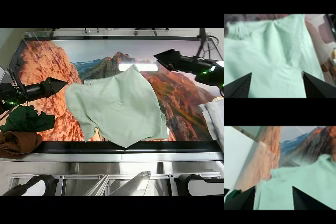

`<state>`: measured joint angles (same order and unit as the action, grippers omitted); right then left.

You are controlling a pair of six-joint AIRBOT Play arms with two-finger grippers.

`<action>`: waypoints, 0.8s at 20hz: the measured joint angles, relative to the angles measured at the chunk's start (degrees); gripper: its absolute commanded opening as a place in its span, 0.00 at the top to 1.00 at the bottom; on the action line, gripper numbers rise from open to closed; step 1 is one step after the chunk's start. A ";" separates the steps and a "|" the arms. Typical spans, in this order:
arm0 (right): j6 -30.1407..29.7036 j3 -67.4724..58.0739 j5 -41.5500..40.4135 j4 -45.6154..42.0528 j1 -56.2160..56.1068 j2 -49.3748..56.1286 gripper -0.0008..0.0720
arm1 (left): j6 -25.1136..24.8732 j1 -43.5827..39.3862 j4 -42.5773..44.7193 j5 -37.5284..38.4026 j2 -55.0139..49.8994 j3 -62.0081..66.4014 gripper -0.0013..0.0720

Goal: Fold the shirts.

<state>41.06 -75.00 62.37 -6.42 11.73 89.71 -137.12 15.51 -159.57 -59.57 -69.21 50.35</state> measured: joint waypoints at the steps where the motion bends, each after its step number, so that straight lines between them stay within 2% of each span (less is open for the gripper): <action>1: 1.31 -0.09 3.50 -0.07 2.78 0.09 0.29 | 0.17 1.84 0.35 -2.91 -2.08 1.14 0.01; 5: 7.78 4.07 16.52 -5.46 14.23 -2.80 0.29 | 4.17 8.92 3.65 -14.19 -7.15 5.14 0.01; 8: 9.99 17.42 19.82 -10.36 20.85 -9.64 0.29 | 8.57 11.19 11.80 -17.51 -8.39 6.19 0.01; 10: 10.62 29.57 18.08 -13.16 23.76 -16.39 0.29 | 10.73 10.86 16.63 -17.86 -8.76 6.49 0.01; 13: 12.94 46.95 10.91 -17.16 25.68 -27.69 0.29 | 12.31 8.46 21.05 -15.13 -9.40 6.73 0.01; 16: 15.02 59.23 5.57 -19.30 26.40 -38.23 0.29 | 13.14 5.22 23.32 -13.20 -13.18 8.50 0.01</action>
<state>56.07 -15.77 67.94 -25.71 38.13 51.48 -123.98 20.73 -136.25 -72.77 -82.39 58.85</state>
